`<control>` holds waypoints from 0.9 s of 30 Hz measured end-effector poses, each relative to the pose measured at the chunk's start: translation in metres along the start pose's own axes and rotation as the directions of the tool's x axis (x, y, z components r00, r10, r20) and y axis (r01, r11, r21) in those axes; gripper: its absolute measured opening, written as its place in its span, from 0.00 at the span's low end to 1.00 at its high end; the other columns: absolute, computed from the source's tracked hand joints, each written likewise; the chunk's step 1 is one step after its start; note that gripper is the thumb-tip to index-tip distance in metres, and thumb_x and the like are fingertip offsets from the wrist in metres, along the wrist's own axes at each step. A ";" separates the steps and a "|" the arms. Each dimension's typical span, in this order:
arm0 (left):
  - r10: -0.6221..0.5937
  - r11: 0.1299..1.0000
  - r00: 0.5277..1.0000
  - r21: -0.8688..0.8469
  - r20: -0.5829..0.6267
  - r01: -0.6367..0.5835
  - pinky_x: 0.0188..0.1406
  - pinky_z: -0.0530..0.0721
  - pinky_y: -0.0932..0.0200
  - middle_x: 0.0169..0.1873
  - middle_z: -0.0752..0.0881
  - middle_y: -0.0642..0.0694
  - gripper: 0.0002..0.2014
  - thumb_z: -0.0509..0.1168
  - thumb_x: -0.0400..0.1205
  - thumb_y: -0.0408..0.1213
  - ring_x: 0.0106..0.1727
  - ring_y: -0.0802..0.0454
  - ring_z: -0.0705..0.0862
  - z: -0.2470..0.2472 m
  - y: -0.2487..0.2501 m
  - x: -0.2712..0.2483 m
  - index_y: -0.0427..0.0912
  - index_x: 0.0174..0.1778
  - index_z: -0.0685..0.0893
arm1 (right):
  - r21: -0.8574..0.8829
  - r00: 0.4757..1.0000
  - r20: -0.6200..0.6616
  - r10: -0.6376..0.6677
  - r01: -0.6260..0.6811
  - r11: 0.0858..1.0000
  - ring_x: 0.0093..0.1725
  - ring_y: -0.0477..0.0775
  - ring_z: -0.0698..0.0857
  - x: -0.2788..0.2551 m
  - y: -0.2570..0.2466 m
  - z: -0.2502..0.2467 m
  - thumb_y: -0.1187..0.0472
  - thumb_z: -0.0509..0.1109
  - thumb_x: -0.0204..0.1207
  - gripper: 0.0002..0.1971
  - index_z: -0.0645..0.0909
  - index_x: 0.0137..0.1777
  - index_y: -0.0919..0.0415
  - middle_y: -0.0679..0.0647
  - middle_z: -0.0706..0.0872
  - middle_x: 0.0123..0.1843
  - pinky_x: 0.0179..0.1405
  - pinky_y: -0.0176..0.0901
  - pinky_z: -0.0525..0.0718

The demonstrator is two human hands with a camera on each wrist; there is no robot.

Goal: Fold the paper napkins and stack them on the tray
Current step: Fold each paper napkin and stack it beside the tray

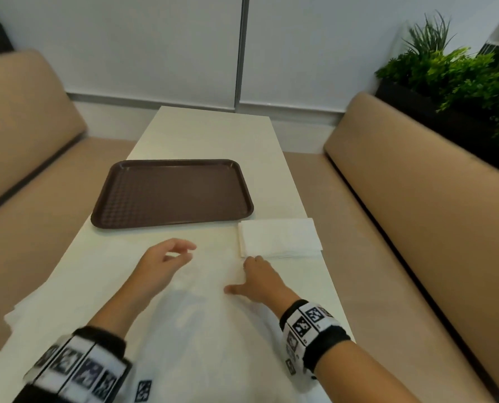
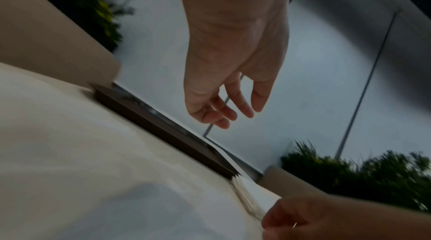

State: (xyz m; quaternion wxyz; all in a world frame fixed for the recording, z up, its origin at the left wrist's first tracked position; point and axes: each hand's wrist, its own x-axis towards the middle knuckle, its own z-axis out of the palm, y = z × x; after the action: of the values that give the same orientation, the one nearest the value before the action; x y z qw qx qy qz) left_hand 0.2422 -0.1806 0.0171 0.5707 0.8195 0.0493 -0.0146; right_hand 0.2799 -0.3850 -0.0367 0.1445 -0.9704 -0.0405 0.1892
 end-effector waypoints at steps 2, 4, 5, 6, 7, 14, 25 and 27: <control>-0.013 1.000 0.999 -0.023 -0.030 0.013 0.40 0.77 0.63 0.50 0.85 0.57 0.07 0.64 0.83 0.34 0.50 0.52 0.82 -0.022 -0.007 -0.027 0.51 0.47 0.86 | -0.034 0.999 -0.038 0.026 -0.027 0.999 0.67 0.61 0.75 0.000 -0.009 0.005 0.40 0.76 0.68 0.39 0.68 0.70 0.64 0.59 0.76 0.67 0.64 0.53 0.76; -0.029 0.998 0.998 -0.054 -0.061 0.026 0.39 0.77 0.60 0.50 0.85 0.57 0.08 0.65 0.82 0.34 0.50 0.50 0.83 -0.038 -0.016 -0.048 0.51 0.46 0.87 | 0.000 0.998 -0.038 0.040 -0.040 0.999 0.66 0.61 0.77 -0.002 -0.015 0.005 0.46 0.78 0.68 0.36 0.68 0.69 0.62 0.58 0.77 0.67 0.64 0.53 0.77; -0.038 0.997 0.997 -0.069 -0.072 0.033 0.39 0.77 0.59 0.50 0.86 0.56 0.08 0.65 0.82 0.34 0.49 0.49 0.83 -0.046 -0.020 -0.057 0.52 0.46 0.87 | 0.024 0.998 -0.040 0.043 -0.042 0.999 0.65 0.61 0.77 -0.003 -0.017 0.005 0.48 0.79 0.68 0.34 0.68 0.68 0.62 0.58 0.78 0.66 0.64 0.53 0.77; -0.047 0.996 0.995 -0.085 -0.088 0.040 0.40 0.77 0.59 0.50 0.86 0.55 0.08 0.65 0.82 0.35 0.49 0.48 0.83 -0.053 -0.024 -0.065 0.52 0.46 0.87 | 0.048 0.998 -0.049 0.043 -0.041 0.998 0.65 0.61 0.78 -0.004 -0.019 0.005 0.51 0.79 0.69 0.33 0.68 0.68 0.62 0.59 0.78 0.66 0.63 0.53 0.78; -0.053 0.994 0.993 -0.098 -0.105 0.043 0.40 0.77 0.59 0.50 0.86 0.54 0.08 0.65 0.82 0.34 0.49 0.48 0.83 -0.058 -0.027 -0.073 0.52 0.46 0.87 | 0.075 0.997 -0.062 0.043 -0.038 0.996 0.64 0.61 0.79 -0.005 -0.022 0.005 0.53 0.79 0.69 0.32 0.68 0.68 0.62 0.59 0.78 0.66 0.62 0.51 0.79; -0.061 0.989 0.988 -0.144 -0.144 0.040 0.41 0.78 0.59 0.50 0.86 0.53 0.08 0.65 0.82 0.34 0.49 0.49 0.83 -0.077 -0.033 -0.104 0.51 0.47 0.87 | 0.121 0.984 -0.034 0.176 -0.171 0.978 0.70 0.64 0.75 -0.016 -0.035 0.005 0.55 0.80 0.68 0.40 0.62 0.72 0.69 0.65 0.70 0.72 0.63 0.46 0.77; -0.039 0.981 0.990 -0.195 -0.137 0.011 0.41 0.77 0.58 0.49 0.85 0.51 0.08 0.66 0.82 0.33 0.46 0.49 0.81 -0.087 -0.035 -0.126 0.50 0.47 0.88 | 0.093 0.911 -0.385 -0.148 0.198 0.976 0.37 0.53 0.79 -0.035 -0.050 -0.012 0.72 0.56 0.79 0.16 0.81 0.59 0.60 0.52 0.83 0.39 0.32 0.39 0.74; -0.034 0.981 0.991 -0.195 -0.130 0.008 0.42 0.77 0.59 0.49 0.85 0.51 0.08 0.65 0.82 0.33 0.46 0.49 0.81 -0.086 -0.035 -0.127 0.51 0.46 0.88 | -0.024 0.910 -0.346 -0.228 0.234 0.972 0.51 0.54 0.84 -0.044 -0.056 -0.019 0.72 0.57 0.80 0.18 0.85 0.57 0.58 0.53 0.88 0.54 0.48 0.40 0.77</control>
State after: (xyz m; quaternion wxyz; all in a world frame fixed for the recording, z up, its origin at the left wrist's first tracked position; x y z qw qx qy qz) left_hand 0.1096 -0.0959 0.0252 0.6430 0.7587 0.0971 0.0386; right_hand 0.2457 -0.3429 0.0125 0.1793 -0.9755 -0.1273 -0.0024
